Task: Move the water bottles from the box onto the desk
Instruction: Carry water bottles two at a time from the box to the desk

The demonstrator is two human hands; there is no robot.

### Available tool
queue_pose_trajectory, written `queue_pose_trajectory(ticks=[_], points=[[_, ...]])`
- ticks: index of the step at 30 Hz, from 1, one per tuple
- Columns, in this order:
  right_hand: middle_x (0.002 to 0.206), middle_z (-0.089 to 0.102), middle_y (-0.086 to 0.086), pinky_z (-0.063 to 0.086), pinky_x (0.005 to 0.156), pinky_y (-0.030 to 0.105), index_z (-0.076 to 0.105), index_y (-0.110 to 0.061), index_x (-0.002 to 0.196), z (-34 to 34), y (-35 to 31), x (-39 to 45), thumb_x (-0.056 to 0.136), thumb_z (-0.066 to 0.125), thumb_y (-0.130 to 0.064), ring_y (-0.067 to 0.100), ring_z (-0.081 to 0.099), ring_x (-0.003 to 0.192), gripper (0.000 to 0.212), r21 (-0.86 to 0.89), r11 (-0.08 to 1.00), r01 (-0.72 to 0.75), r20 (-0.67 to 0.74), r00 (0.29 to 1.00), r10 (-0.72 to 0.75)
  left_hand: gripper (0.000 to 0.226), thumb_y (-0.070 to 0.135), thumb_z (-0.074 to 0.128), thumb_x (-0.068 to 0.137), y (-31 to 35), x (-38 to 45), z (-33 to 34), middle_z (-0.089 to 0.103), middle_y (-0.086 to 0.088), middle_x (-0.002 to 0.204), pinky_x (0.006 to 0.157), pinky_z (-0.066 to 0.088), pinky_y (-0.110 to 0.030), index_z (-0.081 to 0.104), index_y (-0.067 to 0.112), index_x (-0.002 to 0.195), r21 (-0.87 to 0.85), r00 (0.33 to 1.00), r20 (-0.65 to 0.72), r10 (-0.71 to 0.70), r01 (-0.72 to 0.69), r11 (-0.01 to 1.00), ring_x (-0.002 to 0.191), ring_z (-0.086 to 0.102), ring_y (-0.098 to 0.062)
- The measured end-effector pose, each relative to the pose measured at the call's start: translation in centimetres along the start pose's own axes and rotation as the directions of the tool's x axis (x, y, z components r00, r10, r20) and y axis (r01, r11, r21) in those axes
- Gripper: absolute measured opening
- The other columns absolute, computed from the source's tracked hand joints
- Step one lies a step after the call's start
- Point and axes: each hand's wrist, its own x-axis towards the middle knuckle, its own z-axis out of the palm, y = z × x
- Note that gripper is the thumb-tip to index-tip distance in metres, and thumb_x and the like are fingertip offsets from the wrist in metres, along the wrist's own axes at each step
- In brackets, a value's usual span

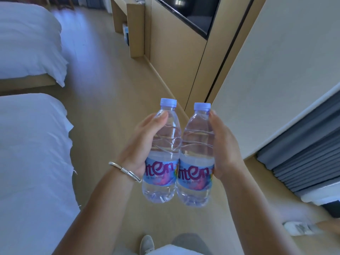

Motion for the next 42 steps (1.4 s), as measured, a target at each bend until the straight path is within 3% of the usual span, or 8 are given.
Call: queue_pose_trajectory(ticks=[5, 13, 20, 24, 27, 31, 36, 42], points=[[0.087, 0.076, 0.010, 0.058, 0.062, 0.031, 0.074, -0.011, 0.088, 3.4, -1.2, 8.6, 0.102, 0.040, -0.045, 0.029, 0.075, 0.079, 0.050, -0.009, 1.000, 0.016, 0.078, 0.997, -0.016, 0.033, 0.044, 0.066, 0.079, 2.9, 6.7, -2.9, 0.069, -0.009, 0.082, 0.072, 0.053, -0.037, 0.068, 0.015, 0.094, -0.023, 0.997, -0.076, 0.002, -0.004, 1.000, 0.073, 0.066, -0.026], [0.082, 0.076, 0.011, 0.057, 0.074, 0.039, 0.079, -0.019, 0.073, 8.1, -3.6, 26.7, 0.101, 0.042, -0.047, 0.031, 0.074, 0.077, 0.054, -0.004, 1.000, -0.007, 0.197, 0.980, 0.007, 0.027, 0.041, 0.069, 0.084, 7.3, 22.3, -6.8, 0.068, -0.011, 0.084, 0.079, 0.051, -0.042, 0.069, 0.015, 0.092, -0.013, 0.975, -0.216, 0.059, -0.064, 0.998, 0.077, 0.063, -0.030], [0.081, 0.076, 0.010, 0.060, 0.071, 0.039, 0.077, -0.017, 0.073, 11.2, -8.3, 42.1, 0.100, 0.045, -0.046, 0.027, 0.073, 0.073, 0.051, 0.038, 0.999, -0.023, 0.289, 0.957, 0.011, 0.035, 0.041, 0.063, 0.077, 13.6, 35.9, -7.8, 0.070, -0.011, 0.084, 0.063, 0.058, -0.032, 0.070, 0.013, 0.096, 0.038, 0.946, -0.300, 0.125, -0.119, 0.992, 0.071, 0.068, -0.024], [0.085, 0.076, 0.012, 0.059, 0.080, 0.046, 0.078, -0.019, 0.075, 13.9, -9.9, 49.4, 0.099, 0.045, -0.049, 0.032, 0.073, 0.079, 0.051, 0.027, 0.999, -0.032, 0.309, 0.951, 0.022, 0.055, 0.043, 0.064, 0.076, 16.5, 42.1, -9.6, 0.067, -0.018, 0.094, 0.069, 0.056, -0.036, 0.064, 0.002, 0.112, 0.034, 0.938, -0.328, 0.113, -0.108, 0.994, 0.079, 0.065, -0.031], [0.087, 0.076, 0.013, 0.058, 0.082, 0.050, 0.077, -0.017, 0.080, 16.1, -10.8, 54.6, 0.099, 0.045, -0.050, 0.034, 0.073, 0.083, 0.049, 0.021, 0.999, -0.033, 0.308, 0.951, 0.025, 0.046, 0.043, 0.064, 0.074, 18.2, 46.9, -11.6, 0.070, -0.013, 0.089, 0.069, 0.057, -0.035, 0.067, 0.009, 0.106, 0.021, 0.932, -0.341, 0.120, -0.120, 0.993, 0.076, 0.067, -0.028], [0.084, 0.076, 0.009, 0.059, 0.076, 0.046, 0.077, -0.018, 0.075, 19.7, -11.7, 60.9, 0.100, 0.045, -0.046, 0.031, 0.073, 0.079, 0.050, 0.032, 0.999, -0.023, 0.306, 0.952, 0.013, 0.044, 0.042, 0.064, 0.074, 20.4, 53.4, -15.1, 0.071, -0.012, 0.084, 0.064, 0.058, -0.033, 0.067, 0.009, 0.103, -0.007, 0.936, -0.332, 0.113, -0.122, 0.993, 0.070, 0.068, -0.025], [0.077, 0.075, 0.009, 0.060, 0.067, 0.038, 0.077, -0.017, 0.071, 26.8, -13.8, 70.1, 0.101, 0.045, -0.044, 0.025, 0.072, 0.069, 0.051, -0.007, 1.000, 0.005, 0.297, 0.955, -0.003, 0.052, 0.045, 0.067, 0.070, 24.7, 62.5, -21.7, 0.070, -0.015, 0.091, 0.075, 0.055, -0.039, 0.067, 0.009, 0.107, -0.050, 0.941, -0.326, 0.089, -0.111, 0.992, 0.080, 0.067, -0.031], [0.082, 0.075, 0.015, 0.061, 0.062, 0.037, 0.073, -0.010, 0.087, 36.9, -17.4, 80.3, 0.098, 0.048, -0.045, 0.030, 0.073, 0.070, 0.044, -0.069, 0.998, 0.006, 0.261, 0.965, 0.012, 0.052, 0.045, 0.071, 0.062, 31.9, 72.1, -30.1, 0.068, -0.014, 0.087, 0.064, 0.057, -0.034, 0.068, 0.010, 0.101, -0.087, 0.943, -0.322, 0.089, -0.123, 0.989, 0.072, 0.066, -0.028]])
